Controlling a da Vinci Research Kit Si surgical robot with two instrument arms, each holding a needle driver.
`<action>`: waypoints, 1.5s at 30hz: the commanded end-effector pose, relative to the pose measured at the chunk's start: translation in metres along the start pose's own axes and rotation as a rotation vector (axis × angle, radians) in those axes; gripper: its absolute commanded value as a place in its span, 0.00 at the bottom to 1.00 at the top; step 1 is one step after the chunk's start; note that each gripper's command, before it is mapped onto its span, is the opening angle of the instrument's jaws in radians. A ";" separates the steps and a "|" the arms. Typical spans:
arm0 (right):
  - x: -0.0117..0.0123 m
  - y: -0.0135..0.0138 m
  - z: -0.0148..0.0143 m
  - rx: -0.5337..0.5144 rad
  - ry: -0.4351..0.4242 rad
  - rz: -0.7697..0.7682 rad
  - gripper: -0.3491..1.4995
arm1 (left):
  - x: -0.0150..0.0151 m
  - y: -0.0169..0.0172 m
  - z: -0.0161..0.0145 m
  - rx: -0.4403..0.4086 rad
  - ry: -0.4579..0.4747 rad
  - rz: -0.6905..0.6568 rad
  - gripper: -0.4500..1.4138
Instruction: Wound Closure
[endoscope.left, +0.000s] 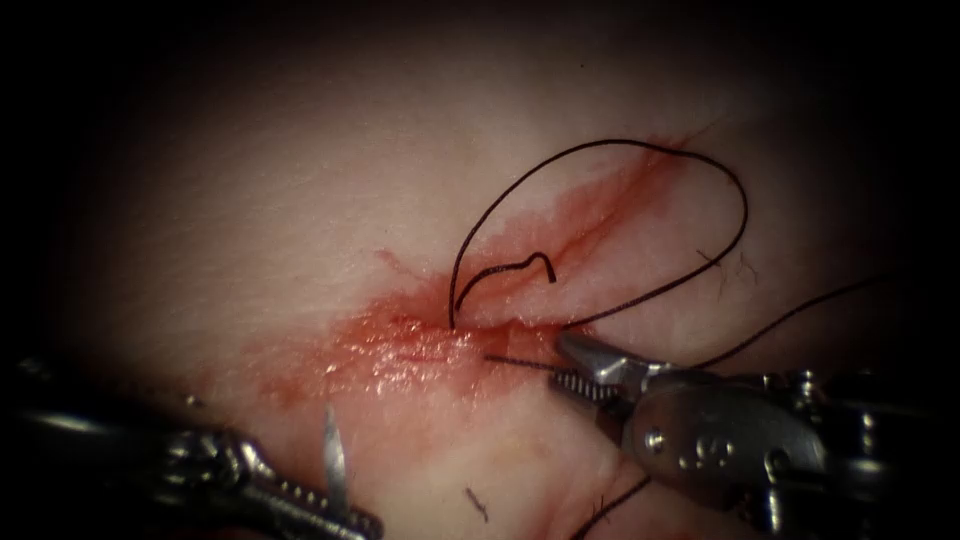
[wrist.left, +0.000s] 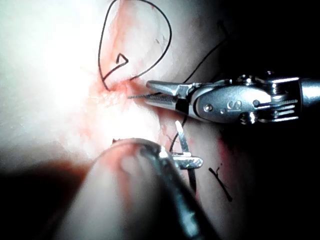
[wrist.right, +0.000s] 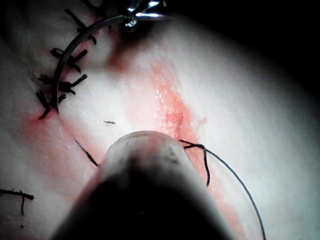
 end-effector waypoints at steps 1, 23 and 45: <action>0.0004 0.0003 0.0006 -0.003 0.005 -0.001 0.00 | 0.0001 -0.0005 0.0004 0.000 0.000 0.001 0.00; -0.0184 0.0076 -0.0083 -0.074 -0.301 0.147 0.00 | 0.0001 -0.0005 0.0003 -0.001 -0.001 0.000 0.00; -0.0350 0.0120 -0.0162 -0.141 -0.467 0.261 0.00 | 0.0000 -0.0004 0.0003 -0.001 -0.002 0.000 0.00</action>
